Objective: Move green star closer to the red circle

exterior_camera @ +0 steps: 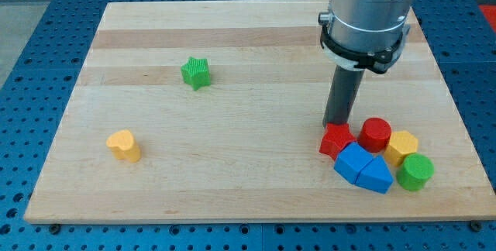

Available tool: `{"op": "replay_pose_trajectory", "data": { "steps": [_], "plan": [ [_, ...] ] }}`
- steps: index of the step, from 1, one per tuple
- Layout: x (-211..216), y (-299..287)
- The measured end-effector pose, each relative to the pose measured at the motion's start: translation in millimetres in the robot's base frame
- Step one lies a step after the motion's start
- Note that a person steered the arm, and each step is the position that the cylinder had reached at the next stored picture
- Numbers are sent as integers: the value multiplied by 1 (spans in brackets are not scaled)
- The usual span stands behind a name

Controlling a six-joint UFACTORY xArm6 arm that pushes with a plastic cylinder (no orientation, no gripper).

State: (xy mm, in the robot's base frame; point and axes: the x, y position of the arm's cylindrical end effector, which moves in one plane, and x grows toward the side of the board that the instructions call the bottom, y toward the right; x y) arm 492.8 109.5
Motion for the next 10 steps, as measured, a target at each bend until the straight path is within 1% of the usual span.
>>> {"op": "replay_pose_trajectory", "data": {
  "steps": [1,3,4,5,6,7,8,9,10],
  "plan": [
    [-5,-2],
    [-116,-70],
    [-158,-92],
    [-158,-101],
    [-158,-178],
    [-157,-242],
    [-151,-243],
    [-115,-243],
    [-110,-243]
  ]
}}
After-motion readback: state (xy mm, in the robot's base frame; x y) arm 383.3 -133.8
